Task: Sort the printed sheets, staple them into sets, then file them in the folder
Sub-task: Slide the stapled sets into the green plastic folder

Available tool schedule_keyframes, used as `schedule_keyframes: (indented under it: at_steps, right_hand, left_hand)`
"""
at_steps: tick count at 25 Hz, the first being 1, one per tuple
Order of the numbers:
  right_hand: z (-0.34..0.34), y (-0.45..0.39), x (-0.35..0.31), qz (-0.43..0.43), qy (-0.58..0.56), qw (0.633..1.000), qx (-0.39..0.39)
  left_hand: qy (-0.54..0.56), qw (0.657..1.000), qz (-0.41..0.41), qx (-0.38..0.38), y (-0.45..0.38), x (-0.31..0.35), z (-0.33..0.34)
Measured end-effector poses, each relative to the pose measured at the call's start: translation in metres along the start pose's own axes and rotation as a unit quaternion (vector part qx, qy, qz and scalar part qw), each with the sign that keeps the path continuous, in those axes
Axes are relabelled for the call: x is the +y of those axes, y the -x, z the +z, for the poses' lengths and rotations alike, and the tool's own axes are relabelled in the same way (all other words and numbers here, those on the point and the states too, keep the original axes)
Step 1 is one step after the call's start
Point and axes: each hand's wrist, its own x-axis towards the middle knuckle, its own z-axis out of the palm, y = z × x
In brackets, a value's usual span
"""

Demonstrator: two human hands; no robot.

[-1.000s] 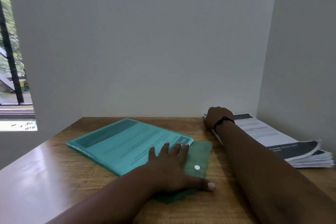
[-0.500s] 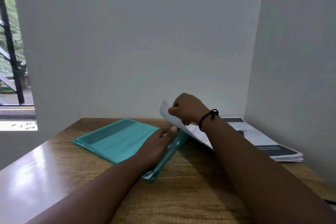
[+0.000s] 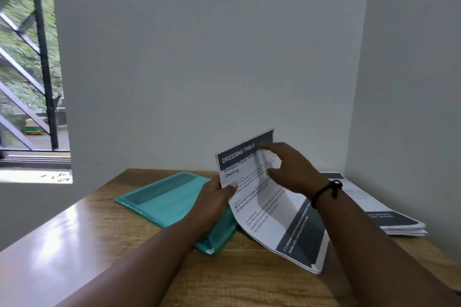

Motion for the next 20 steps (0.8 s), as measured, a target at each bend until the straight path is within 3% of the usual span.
schedule_keyframes:
  at_steps: [2,5,9,12,15,17,20]
  right_hand:
    - [-0.009,0.001,-0.003,-0.056,0.088,0.994,0.014]
    - [-0.015,0.004,-0.016,-0.075,0.161,0.984,-0.015]
    - [-0.024,0.005,-0.025,-0.112,0.163,0.98,-0.01]
    - [-0.035,0.006,-0.023,-0.094,0.092,0.991,0.015]
    - [-0.055,0.005,-0.013,-0.064,-0.008,0.993,0.102]
    - [-0.074,0.01,-0.009,-0.051,-0.144,0.972,0.178]
    - [-0.096,0.015,0.015,0.024,-0.345,0.912,0.221]
  left_hand:
    - [-0.009,1.0,0.01,-0.024,0.0,0.005,-0.003]
    - [-0.067,0.995,0.018,-0.076,0.0,0.011,-0.011]
    - [-0.127,0.985,0.038,-0.113,0.001,0.025,-0.026]
    - [-0.097,0.987,0.025,-0.123,0.002,0.034,-0.035]
    - [-0.019,0.985,-0.084,-0.147,-0.004,0.033,-0.047]
    - [0.017,0.979,-0.163,-0.125,-0.008,0.024,-0.051]
    - [-0.227,0.959,-0.136,-0.104,-0.008,0.01,-0.049]
